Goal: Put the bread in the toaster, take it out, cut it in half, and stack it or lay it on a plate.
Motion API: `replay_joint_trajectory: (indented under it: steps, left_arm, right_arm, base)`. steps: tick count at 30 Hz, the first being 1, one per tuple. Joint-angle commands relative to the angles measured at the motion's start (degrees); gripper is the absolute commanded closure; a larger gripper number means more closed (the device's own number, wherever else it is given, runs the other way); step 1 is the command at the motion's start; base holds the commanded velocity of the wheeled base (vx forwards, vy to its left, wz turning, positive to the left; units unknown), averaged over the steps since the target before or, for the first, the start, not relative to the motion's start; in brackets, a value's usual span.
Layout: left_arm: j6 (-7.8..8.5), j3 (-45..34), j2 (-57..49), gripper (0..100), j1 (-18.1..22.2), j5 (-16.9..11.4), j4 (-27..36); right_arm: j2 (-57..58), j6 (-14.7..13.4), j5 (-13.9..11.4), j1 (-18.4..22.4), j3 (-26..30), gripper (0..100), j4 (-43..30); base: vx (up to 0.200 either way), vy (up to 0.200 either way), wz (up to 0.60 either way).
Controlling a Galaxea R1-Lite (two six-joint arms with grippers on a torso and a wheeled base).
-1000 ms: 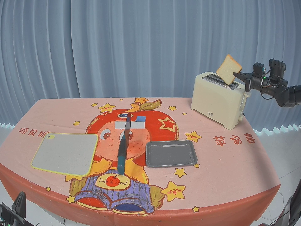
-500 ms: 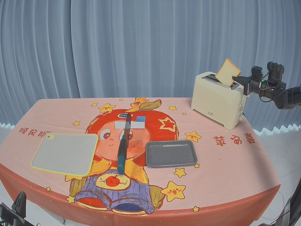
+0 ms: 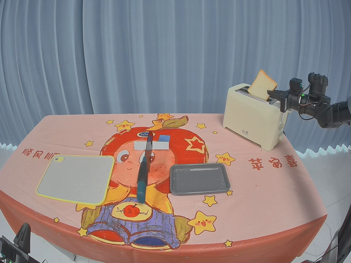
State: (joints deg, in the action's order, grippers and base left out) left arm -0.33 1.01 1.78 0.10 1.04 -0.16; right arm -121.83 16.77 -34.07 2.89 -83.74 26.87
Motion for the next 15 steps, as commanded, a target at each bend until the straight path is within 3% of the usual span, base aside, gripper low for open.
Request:
replay_joint_trajectory:
  steps: [1,15]
  left_arm:
    - [-0.02,-1.0,0.1,100,0.0,0.0,0.0]
    - [-0.02,-1.0,0.1,100,0.0,0.0,0.0]
  right_arm:
    - [0.0,0.0,0.0,0.0,0.0,100,0.0]
    - [0.1,0.1,0.0,0.2,0.0,100,-0.1]
  base:
    - [0.0,0.0,0.0]
    - [0.0,0.0,0.0]
